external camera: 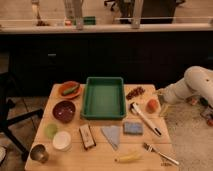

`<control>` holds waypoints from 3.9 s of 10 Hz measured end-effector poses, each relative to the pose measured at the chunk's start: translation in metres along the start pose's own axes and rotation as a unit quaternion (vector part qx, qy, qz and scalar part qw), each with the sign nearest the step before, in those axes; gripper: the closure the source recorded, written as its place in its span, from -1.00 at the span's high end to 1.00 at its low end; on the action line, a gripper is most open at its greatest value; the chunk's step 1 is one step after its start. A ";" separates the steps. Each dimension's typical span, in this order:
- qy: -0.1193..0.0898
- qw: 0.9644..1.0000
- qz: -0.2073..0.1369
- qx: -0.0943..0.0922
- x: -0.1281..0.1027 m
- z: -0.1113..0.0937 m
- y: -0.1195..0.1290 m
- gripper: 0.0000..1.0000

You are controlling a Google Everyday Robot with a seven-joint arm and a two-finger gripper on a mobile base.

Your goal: Place apple in purple bowl

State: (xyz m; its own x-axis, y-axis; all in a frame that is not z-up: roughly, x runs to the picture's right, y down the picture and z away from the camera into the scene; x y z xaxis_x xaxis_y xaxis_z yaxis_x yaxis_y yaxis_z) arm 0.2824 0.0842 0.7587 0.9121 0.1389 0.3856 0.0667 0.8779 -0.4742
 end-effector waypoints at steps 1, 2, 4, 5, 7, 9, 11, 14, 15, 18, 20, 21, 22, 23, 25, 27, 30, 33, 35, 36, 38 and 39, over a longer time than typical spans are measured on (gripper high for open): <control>-0.010 1.000 -0.006 -0.004 0.003 0.006 -0.003 0.60; -0.011 1.000 -0.007 -0.005 0.002 0.007 -0.004 0.60; -0.010 1.000 -0.006 -0.004 0.004 0.006 -0.003 0.60; -0.010 1.000 -0.006 -0.004 0.003 0.007 -0.004 0.60; -0.010 1.000 -0.007 -0.004 0.002 0.007 -0.004 0.60; -0.009 0.999 -0.044 -0.018 0.008 0.010 -0.007 0.60; -0.007 0.987 -0.150 -0.056 0.012 0.019 -0.018 0.60; 0.014 0.940 -0.321 -0.112 0.025 0.031 -0.027 0.60; 0.027 0.917 -0.376 -0.131 0.027 0.034 -0.031 0.60; 0.042 0.884 -0.438 -0.157 0.031 0.037 -0.035 0.60; 0.043 0.883 -0.440 -0.158 0.033 0.037 -0.034 0.60; 0.047 0.883 -0.442 -0.152 0.034 0.038 -0.035 0.60; 0.060 0.879 -0.451 -0.140 0.039 0.040 -0.036 0.60; 0.071 0.876 -0.458 -0.133 0.044 0.041 -0.035 0.60; 0.085 0.867 -0.474 -0.126 0.048 0.046 -0.035 0.60; 0.097 0.853 -0.495 -0.130 0.053 0.054 -0.036 0.60; 0.102 0.829 -0.530 -0.148 0.067 0.069 -0.038 0.60; 0.098 0.814 -0.548 -0.164 0.079 0.083 -0.043 0.60; 0.093 0.808 -0.555 -0.175 0.085 0.095 -0.049 0.60; 0.090 0.806 -0.556 -0.180 0.087 0.099 -0.051 0.60; 0.083 0.804 -0.557 -0.191 0.092 0.108 -0.052 0.60; 0.076 0.804 -0.556 -0.198 0.095 0.112 -0.051 0.60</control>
State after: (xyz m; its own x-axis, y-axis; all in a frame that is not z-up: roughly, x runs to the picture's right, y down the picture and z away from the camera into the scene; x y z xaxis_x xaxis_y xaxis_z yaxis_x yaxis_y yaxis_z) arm 0.3208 0.1039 0.9083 0.2371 -0.7149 0.6578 0.9707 0.2022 -0.1302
